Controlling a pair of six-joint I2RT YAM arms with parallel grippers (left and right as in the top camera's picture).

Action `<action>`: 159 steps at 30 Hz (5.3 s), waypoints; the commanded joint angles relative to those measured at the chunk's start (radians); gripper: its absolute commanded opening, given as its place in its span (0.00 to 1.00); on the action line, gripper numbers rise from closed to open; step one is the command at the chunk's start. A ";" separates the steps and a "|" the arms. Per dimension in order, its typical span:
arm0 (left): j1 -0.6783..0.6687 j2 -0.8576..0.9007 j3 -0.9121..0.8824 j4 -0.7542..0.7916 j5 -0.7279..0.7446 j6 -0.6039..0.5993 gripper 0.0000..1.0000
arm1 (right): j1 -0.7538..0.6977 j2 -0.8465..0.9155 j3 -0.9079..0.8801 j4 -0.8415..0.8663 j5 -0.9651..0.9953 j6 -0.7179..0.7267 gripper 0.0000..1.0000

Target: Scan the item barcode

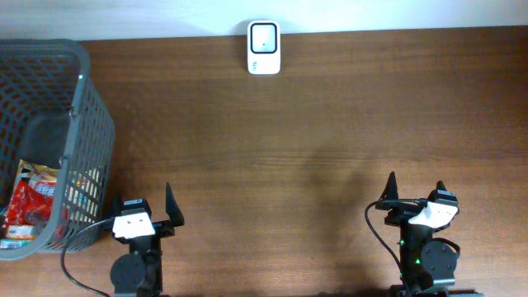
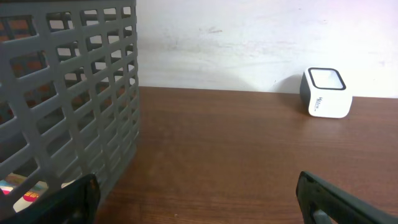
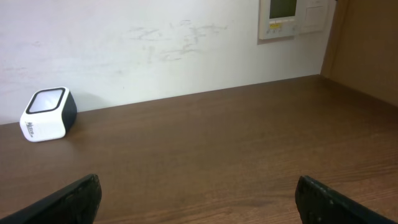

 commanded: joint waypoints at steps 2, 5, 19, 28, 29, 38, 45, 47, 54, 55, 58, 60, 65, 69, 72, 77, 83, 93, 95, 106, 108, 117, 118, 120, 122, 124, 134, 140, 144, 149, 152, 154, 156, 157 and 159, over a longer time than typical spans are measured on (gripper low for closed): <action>0.006 -0.001 -0.005 0.000 -0.007 -0.010 0.99 | 0.006 -0.002 -0.007 -0.006 -0.013 0.008 0.98; 0.006 -0.002 -0.005 0.000 -0.006 -0.010 0.99 | 0.006 -0.002 -0.007 -0.006 -0.013 0.008 0.98; 0.006 -0.002 -0.005 0.000 -0.007 -0.010 0.99 | 0.006 -0.002 -0.007 -0.006 -0.013 0.008 0.98; 0.006 -0.002 -0.005 0.000 -0.007 -0.010 0.99 | 0.006 -0.002 -0.007 -0.006 -0.013 0.008 0.98; 0.006 -0.001 -0.005 0.000 -0.006 -0.010 0.99 | 0.006 -0.002 -0.007 -0.006 -0.013 0.008 0.98; 0.006 -0.001 -0.005 0.000 -0.007 -0.010 0.99 | 0.006 -0.002 -0.007 -0.006 -0.013 0.008 0.99; 0.006 -0.001 -0.005 0.000 -0.006 -0.010 0.99 | 0.006 -0.002 -0.007 -0.006 -0.013 0.008 0.98; 0.006 -0.001 -0.005 0.000 -0.007 -0.010 0.99 | 0.006 -0.002 -0.007 -0.006 -0.013 0.008 0.98; 0.006 -0.001 -0.005 0.000 -0.006 -0.010 0.99 | 0.006 -0.002 -0.007 -0.006 -0.013 0.008 0.98; 0.006 -0.002 -0.005 0.004 -0.008 -0.010 0.99 | 0.006 -0.002 -0.007 -0.006 -0.013 0.008 0.98; 0.006 -0.001 -0.005 0.026 0.045 -0.028 0.99 | 0.006 -0.002 -0.007 -0.006 -0.013 0.008 0.99; 0.006 -0.001 -0.005 0.046 0.196 -0.059 0.99 | 0.006 -0.002 -0.007 -0.006 -0.013 0.008 0.98; 0.006 -0.001 -0.005 0.481 0.598 -0.059 0.99 | 0.006 -0.002 -0.007 -0.006 -0.013 0.008 0.98; 0.006 -0.002 0.027 0.753 0.628 -0.071 0.99 | 0.006 -0.002 -0.007 -0.006 -0.013 0.008 0.99; 0.006 0.002 0.135 0.698 0.567 -0.069 0.99 | 0.006 -0.002 -0.007 -0.006 -0.013 0.008 0.98; 0.006 0.120 0.492 0.216 0.331 0.017 0.99 | 0.006 -0.002 -0.007 -0.006 -0.013 0.008 0.98; 0.006 0.481 0.999 -0.351 0.555 0.127 0.99 | 0.006 -0.002 -0.007 -0.006 -0.013 0.008 0.98; 0.006 1.079 1.703 -0.909 0.237 0.017 0.99 | 0.006 -0.002 -0.007 -0.006 -0.013 0.008 0.98; 0.006 1.197 1.845 -1.032 0.284 0.017 0.99 | 0.006 -0.002 -0.007 -0.006 -0.013 0.008 0.98; 0.389 1.529 2.142 -1.164 -0.008 -0.476 0.99 | 0.006 -0.002 -0.007 -0.006 -0.013 0.008 0.98; 0.488 1.553 2.142 -1.168 -0.013 -0.480 0.99 | 0.006 -0.002 -0.007 -0.006 -0.013 0.008 0.98; 0.626 1.673 2.130 -1.357 -0.158 -0.507 0.99 | 0.006 -0.002 -0.007 -0.006 -0.013 0.008 0.98; 0.626 1.693 2.120 -1.375 -0.167 -0.523 0.99 | 0.006 -0.002 -0.007 -0.006 -0.013 0.008 0.98; 0.626 1.729 2.092 -1.381 -0.187 -0.538 0.99 | 0.006 -0.002 -0.007 -0.006 -0.013 0.008 0.98; 0.626 1.762 2.056 -1.373 -0.190 -0.541 0.99 | 0.006 -0.002 -0.007 -0.006 -0.013 0.008 0.98; 0.627 1.804 2.010 -1.378 -0.192 -0.555 0.99 | 0.006 -0.002 -0.007 -0.006 -0.013 0.008 0.98; 0.628 1.827 1.669 -1.204 -0.194 -0.597 0.99 | 0.006 -0.002 -0.007 -0.006 -0.013 0.008 0.99; 0.628 1.827 1.474 -1.034 -0.220 -0.597 0.99 | 0.006 -0.002 -0.007 -0.006 -0.013 0.008 0.98; 0.630 1.827 1.399 -0.958 -0.281 -0.597 0.99 | 0.006 -0.002 -0.007 -0.006 -0.013 0.008 0.98; 0.630 1.827 1.389 -0.934 -0.333 -0.597 0.99 | 0.006 -0.002 -0.007 -0.006 -0.013 0.008 0.98; 0.630 1.827 1.389 -0.930 -0.333 -0.597 0.99 | 0.006 -0.002 -0.007 -0.006 -0.013 0.008 0.99; 0.631 1.827 1.388 -0.919 -0.333 -0.597 0.92 | 0.006 -0.002 -0.007 -0.006 -0.013 0.008 0.98; 0.631 1.827 1.382 -0.920 -0.331 -0.597 0.85 | 0.006 -0.002 -0.007 -0.006 -0.013 0.008 0.98; 0.631 1.827 1.375 -0.921 -0.329 -0.597 0.84 | 0.006 -0.002 -0.007 -0.006 -0.013 0.008 0.98; 0.631 1.827 1.357 -0.921 -0.329 -0.597 0.78 | 0.006 -0.002 -0.007 -0.006 -0.013 0.008 0.98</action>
